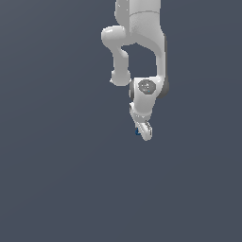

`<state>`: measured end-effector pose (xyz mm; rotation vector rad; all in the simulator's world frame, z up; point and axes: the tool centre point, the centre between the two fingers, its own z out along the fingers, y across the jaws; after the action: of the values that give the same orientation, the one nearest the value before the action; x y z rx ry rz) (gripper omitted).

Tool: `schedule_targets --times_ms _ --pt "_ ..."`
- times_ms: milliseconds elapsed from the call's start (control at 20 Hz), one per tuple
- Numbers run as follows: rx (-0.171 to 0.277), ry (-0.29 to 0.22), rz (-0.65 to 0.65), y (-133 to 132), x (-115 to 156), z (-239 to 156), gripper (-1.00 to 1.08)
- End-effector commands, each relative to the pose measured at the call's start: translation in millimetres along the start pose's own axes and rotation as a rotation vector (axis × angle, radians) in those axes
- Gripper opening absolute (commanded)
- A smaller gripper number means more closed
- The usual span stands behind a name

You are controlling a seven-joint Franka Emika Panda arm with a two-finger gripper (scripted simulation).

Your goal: Pick up the object and move it to a goal position.

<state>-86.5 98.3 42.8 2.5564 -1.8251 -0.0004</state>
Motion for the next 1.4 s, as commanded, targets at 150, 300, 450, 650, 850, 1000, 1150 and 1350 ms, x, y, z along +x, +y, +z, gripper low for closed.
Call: schedule_targets --times_ms 150,300,450,650,850,1000,1150,1350 --pt "0.001 0.000 0.001 -1.0 7.0 -10.1 -1.00" --pt "0.001 0.000 0.001 -2.1 15.4 -22.8 -1.00" --pt "0.001 0.000 0.001 -3.6 27.0 -40.2 -1.00" --pt "0.000 0.000 0.001 -6.4 47.3 -70.0 -1.00" --pt "0.000 0.000 0.002 -9.9 71.9 -106.7 -1.00" --pt "0.000 0.000 0.002 -12.9 91.6 -136.2 -1.00" --pt "0.000 0.000 0.002 -16.1 111.4 -165.5 -1.00" --pt "0.000 0.000 0.002 -20.7 137.2 -203.9 -1.00"
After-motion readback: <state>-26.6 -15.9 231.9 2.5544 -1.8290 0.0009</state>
